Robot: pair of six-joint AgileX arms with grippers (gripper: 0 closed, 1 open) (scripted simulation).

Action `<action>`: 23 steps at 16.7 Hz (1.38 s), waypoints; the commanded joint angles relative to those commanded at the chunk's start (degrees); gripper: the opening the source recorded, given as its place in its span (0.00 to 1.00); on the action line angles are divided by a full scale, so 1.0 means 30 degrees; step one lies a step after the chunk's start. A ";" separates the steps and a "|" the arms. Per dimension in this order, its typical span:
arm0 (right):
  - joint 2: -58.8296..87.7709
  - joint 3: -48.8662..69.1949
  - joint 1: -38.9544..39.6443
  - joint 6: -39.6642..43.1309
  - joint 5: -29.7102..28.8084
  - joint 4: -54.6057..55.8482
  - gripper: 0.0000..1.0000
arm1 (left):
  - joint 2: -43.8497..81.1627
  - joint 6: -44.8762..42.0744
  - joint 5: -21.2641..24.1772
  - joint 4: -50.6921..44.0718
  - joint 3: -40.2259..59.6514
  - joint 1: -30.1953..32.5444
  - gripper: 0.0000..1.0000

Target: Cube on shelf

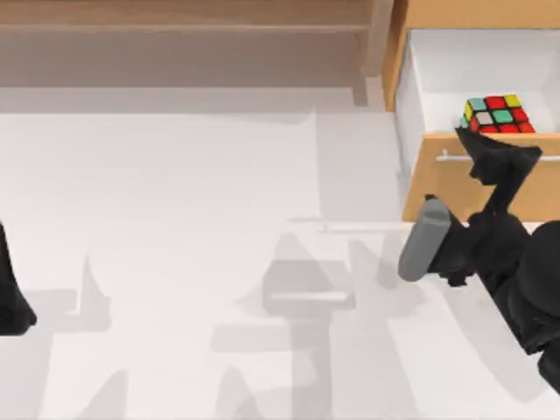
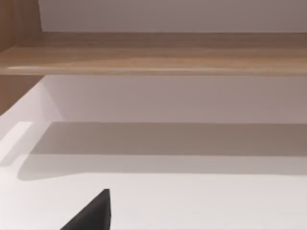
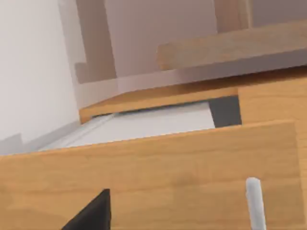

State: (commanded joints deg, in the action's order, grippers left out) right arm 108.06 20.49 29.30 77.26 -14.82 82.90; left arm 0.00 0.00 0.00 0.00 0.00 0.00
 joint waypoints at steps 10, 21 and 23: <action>-0.0415 1.3007 -0.0175 -1.0919 0.3048 -2.1377 1.00 | 0.0000 0.0000 0.0000 0.0000 0.0000 0.0000 1.00; 0.5570 3.1954 -0.5166 -2.2086 0.4570 -4.6640 1.00 | 0.0000 0.0000 0.0000 0.0000 0.0000 0.0000 1.00; 0.7014 3.4710 -0.5908 -2.3461 0.4678 -4.9887 1.00 | 0.0000 0.0000 0.0000 0.0000 0.0000 0.0000 1.00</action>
State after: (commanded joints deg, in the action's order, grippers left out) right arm 129.10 124.62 11.58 6.87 -0.78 -66.76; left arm 0.00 0.00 0.00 0.00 0.00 0.00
